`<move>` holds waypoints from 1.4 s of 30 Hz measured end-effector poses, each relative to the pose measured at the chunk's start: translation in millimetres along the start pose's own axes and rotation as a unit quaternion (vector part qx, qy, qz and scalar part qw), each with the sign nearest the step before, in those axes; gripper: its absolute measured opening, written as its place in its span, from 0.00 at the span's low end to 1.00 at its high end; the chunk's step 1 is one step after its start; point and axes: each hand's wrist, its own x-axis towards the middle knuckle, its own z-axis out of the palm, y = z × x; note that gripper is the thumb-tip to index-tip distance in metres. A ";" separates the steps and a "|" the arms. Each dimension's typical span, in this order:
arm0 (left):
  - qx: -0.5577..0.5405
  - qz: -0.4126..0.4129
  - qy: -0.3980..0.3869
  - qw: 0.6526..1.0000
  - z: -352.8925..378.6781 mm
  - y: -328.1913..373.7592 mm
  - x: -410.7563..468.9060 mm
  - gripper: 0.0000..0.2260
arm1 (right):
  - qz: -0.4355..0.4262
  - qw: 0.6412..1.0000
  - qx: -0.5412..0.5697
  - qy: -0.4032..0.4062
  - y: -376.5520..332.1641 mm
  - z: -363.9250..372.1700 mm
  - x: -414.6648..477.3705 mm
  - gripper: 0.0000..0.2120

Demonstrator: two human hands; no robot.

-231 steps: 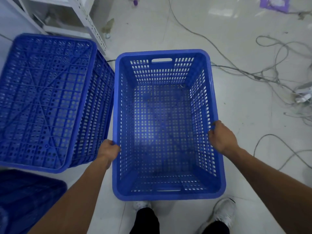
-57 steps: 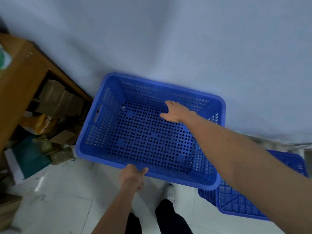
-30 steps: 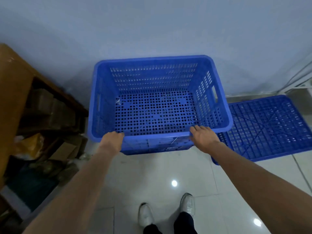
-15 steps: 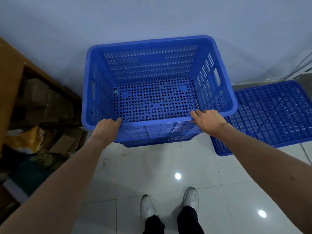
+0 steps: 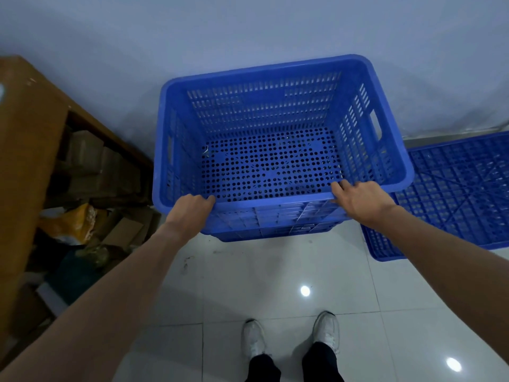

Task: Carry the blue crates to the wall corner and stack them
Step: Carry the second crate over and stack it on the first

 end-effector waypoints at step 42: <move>0.021 -0.019 0.021 0.999 -21.7 36.9 11.8 0.17 | -0.030 0.999 0.009 -0.023 33.8 3.5 11.6 0.19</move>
